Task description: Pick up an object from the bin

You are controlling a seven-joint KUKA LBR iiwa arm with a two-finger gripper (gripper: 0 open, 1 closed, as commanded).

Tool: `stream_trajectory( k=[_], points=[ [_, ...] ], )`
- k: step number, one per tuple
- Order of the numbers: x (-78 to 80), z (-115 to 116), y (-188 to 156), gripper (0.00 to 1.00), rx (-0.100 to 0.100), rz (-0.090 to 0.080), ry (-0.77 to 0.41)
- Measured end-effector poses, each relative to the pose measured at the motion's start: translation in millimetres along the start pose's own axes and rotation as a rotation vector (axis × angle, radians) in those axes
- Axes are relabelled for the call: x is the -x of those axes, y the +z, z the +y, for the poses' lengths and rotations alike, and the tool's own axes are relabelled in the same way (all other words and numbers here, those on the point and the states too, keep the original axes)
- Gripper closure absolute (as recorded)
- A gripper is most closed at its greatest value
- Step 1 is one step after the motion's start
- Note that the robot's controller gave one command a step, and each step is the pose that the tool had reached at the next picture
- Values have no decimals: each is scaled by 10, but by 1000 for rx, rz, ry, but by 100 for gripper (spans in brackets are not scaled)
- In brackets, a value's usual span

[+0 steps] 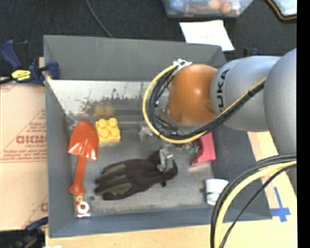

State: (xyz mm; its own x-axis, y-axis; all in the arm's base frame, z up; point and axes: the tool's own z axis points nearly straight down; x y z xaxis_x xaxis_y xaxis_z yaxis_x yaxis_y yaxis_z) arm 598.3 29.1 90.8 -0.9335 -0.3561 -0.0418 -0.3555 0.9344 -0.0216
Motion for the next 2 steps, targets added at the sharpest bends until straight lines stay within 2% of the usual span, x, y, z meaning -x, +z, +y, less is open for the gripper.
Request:
stream_trajectory(
  k=[1,2],
  points=[
    [-341,78,115,0,-1,0,-217],
    [-218,366,155,100,2,-4,-28]
  ],
)
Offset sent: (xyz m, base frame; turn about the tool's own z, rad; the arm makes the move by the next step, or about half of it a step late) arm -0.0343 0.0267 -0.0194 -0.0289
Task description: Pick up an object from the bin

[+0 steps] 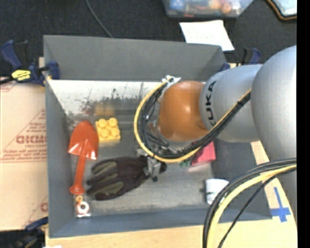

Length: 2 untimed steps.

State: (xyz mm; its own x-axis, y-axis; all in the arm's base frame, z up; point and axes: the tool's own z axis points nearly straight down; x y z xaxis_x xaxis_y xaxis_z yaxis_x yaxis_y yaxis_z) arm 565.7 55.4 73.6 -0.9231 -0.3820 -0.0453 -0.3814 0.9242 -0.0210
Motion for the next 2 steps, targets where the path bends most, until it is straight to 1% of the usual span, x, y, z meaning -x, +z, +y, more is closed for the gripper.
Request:
stream_trajectory(
  k=[2],
  points=[
    [0,0,-2,100,0,0,1]
  ],
)
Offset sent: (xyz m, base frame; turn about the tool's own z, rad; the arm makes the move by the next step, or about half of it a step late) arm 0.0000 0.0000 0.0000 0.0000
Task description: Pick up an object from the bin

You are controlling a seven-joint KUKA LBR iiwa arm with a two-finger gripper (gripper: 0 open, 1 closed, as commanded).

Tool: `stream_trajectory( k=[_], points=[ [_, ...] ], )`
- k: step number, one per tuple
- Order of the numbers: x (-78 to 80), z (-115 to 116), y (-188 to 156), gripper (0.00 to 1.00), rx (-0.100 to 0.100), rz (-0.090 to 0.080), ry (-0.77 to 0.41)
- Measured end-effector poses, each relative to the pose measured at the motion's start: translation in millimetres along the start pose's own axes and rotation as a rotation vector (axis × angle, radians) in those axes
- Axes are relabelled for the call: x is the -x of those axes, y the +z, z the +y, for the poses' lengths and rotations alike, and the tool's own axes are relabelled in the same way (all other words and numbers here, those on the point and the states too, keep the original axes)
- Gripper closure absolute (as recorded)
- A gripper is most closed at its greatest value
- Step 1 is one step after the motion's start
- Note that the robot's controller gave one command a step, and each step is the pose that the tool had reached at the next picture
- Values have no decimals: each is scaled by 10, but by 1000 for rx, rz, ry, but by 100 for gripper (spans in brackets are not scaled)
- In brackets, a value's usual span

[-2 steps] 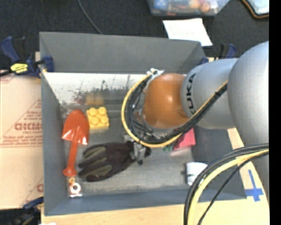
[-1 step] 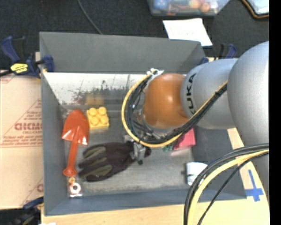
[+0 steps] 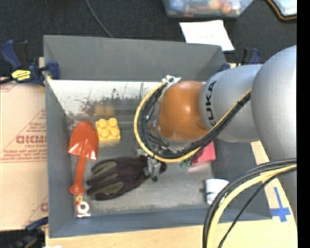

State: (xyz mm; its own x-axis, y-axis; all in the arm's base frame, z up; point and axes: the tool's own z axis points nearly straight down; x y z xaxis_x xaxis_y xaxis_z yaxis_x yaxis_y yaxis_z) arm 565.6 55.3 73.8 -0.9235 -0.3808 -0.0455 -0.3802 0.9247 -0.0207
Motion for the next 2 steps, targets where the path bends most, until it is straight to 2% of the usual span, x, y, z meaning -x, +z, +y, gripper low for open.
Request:
stream_trajectory(
  k=[1,2],
  points=[
    [-72,4,-258,100,3,7,13],
    [-220,-5,-320,100,0,-1,-171]
  ],
)
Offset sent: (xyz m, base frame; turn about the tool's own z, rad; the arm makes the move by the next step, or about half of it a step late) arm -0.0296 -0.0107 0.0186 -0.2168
